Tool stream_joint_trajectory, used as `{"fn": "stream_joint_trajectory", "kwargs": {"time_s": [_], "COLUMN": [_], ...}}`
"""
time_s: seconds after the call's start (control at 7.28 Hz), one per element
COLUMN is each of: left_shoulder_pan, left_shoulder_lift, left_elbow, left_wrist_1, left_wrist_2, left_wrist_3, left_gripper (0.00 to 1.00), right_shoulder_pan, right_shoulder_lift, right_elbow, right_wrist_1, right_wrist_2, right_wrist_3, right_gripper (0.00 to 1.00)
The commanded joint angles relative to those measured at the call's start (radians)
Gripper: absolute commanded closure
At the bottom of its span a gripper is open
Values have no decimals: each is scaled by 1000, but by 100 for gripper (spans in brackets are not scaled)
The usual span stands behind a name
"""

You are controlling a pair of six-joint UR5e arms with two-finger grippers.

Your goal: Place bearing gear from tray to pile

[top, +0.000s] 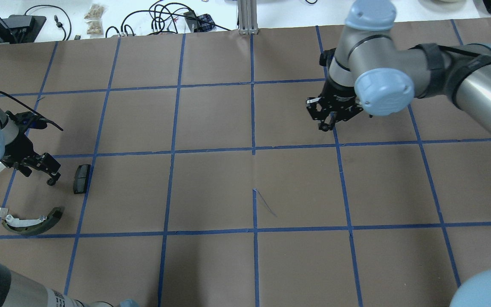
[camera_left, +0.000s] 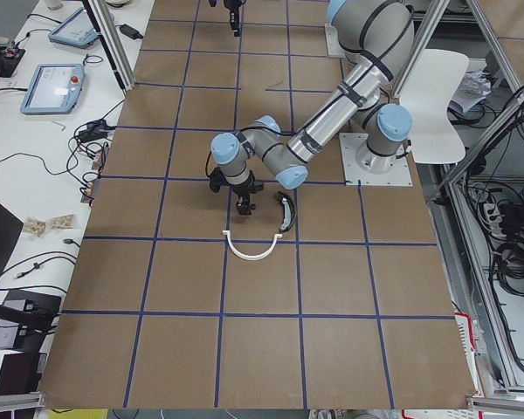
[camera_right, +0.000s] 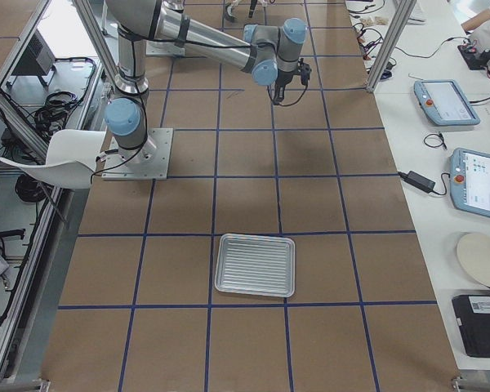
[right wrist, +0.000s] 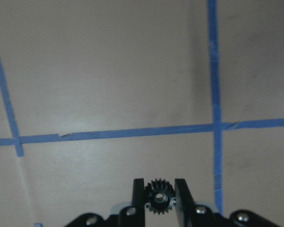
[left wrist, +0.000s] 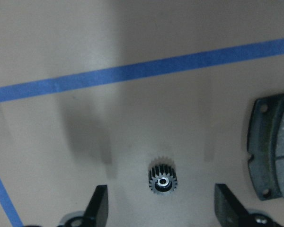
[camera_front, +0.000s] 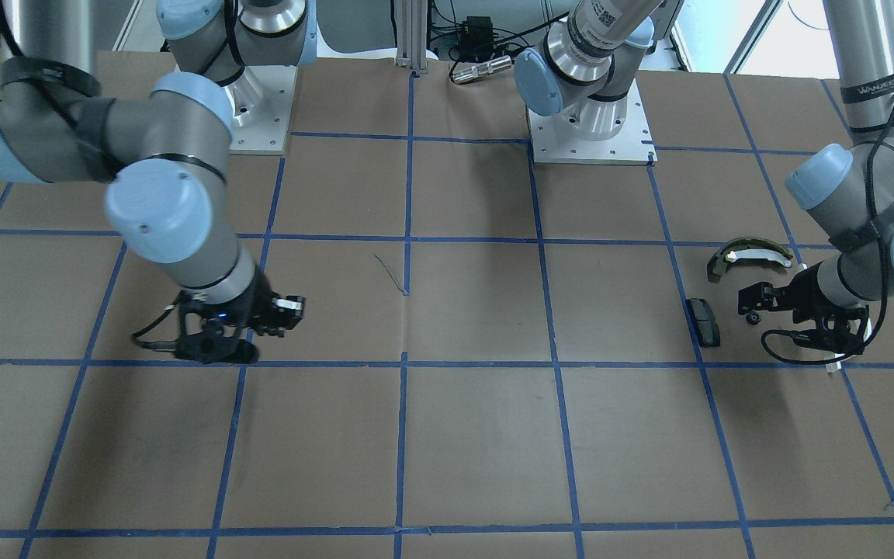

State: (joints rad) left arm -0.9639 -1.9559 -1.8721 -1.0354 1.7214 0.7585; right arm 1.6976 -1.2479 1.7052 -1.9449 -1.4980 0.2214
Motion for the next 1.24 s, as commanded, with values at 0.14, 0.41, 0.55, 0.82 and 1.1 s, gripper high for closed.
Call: {"fn": "stream_joint_trajectory", "kwargs": {"time_s": [0.14, 0.41, 0.55, 0.82, 1.1], "left_shoulder_pan": [-71, -186, -237, -321, -416], "left_shoulder_lift": [37, 67, 98, 156, 175], "left_elbow": [86, 166, 163, 157, 154], "left_wrist_1": [-37, -166, -182, -253, -262], "left_wrist_2": [1, -3, -17, -28, -89], "left_wrist_3": [-34, -227, -270, -397, -509], "left_gripper": [0, 0, 0, 0, 0], "right_shoulder_pan": [265, 335, 350, 349, 294], "right_shoulder_lift": [103, 186, 205, 208, 170], "right_elbow": [-1, 1, 1, 19, 24], "right_wrist_1": [-144, -267, -296, -343, -450], "right_wrist_2": [12, 30, 30, 28, 22], "right_wrist_3": [338, 422, 429, 417, 344], "right_gripper": [100, 100, 100, 20, 0]}}
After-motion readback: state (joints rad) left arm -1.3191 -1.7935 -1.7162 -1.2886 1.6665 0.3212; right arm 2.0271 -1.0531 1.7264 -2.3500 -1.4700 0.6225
